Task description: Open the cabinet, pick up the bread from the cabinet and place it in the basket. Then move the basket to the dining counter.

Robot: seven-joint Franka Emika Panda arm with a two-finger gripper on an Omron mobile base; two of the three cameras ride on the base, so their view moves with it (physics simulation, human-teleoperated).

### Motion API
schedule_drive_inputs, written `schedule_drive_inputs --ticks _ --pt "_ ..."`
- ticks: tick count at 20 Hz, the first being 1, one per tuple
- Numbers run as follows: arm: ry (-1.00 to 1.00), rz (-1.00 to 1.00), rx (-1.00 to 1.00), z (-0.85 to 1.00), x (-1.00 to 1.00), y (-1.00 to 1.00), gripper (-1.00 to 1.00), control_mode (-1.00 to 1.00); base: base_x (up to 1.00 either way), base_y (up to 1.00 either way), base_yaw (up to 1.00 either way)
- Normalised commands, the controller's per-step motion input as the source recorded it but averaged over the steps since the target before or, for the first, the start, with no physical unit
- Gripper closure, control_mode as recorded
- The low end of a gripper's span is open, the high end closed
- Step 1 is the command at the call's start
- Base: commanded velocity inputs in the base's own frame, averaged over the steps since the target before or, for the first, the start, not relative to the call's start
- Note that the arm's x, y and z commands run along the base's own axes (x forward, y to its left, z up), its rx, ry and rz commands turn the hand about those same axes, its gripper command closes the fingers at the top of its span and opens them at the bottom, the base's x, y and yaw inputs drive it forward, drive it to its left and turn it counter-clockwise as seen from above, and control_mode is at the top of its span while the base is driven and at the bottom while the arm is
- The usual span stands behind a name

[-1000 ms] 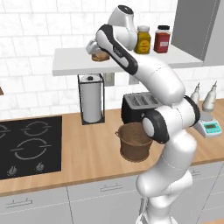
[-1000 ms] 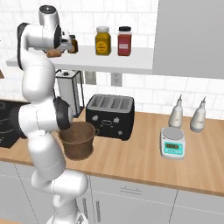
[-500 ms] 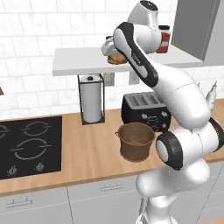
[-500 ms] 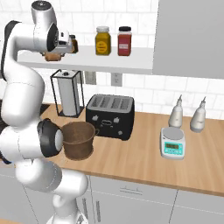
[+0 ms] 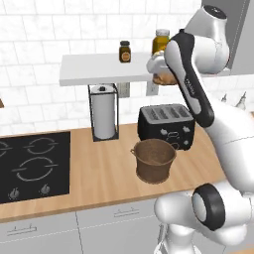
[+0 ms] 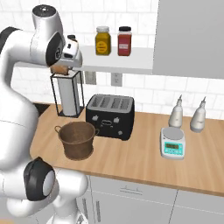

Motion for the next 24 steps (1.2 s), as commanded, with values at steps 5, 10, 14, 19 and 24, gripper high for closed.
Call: schedule_drive_inputs --ticks 5,10,14,19,24 --pt "0.01 -0.10 0.00 -0.35 -1.00 -0.46 1.00 -1.00 0.00 0.00 0.00" --pt "0.15 -0.10 0.00 -0.86 -0.99 -0.05 1.00 -1.00 0.00 0.00 0.00" --pt "0.16 -0.04 0.00 -0.93 -0.51 0.00 1.00 -1.00 0.00 0.00 0.00" --pt "0.03 -0.02 0.00 -0.51 0.01 0.00 1.00 -1.00 0.00 0.00 0.00" --pt "0.07 -0.01 -0.02 -0.46 0.13 0.02 1.00 -1.00 0.00 0.00 0.00"
